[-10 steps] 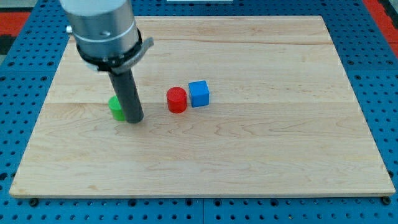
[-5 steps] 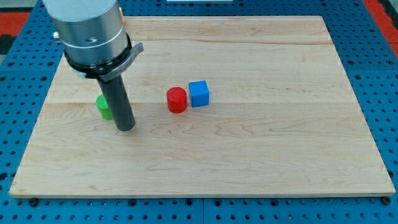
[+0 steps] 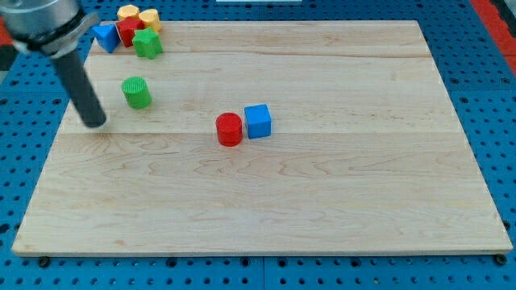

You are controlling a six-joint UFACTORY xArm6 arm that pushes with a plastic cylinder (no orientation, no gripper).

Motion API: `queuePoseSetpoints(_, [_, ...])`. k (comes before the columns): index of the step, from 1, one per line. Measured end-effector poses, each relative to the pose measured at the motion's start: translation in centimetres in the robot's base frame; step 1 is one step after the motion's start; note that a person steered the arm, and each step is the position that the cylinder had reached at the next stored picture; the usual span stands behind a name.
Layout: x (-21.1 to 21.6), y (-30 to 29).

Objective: Move the green circle left to the green star

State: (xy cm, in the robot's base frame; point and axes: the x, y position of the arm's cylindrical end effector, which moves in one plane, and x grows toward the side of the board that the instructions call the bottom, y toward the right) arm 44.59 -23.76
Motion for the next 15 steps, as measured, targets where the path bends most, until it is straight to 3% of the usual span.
queuePoseSetpoints(3, [-2.4, 6.8])
queuePoseSetpoints(6, [-10.7, 5.0])
queuePoseSetpoints(8, [-8.0, 2.4])
queuePoseSetpoints(9, [-10.4, 1.0])
queuePoseSetpoints(15, [-14.2, 1.0])
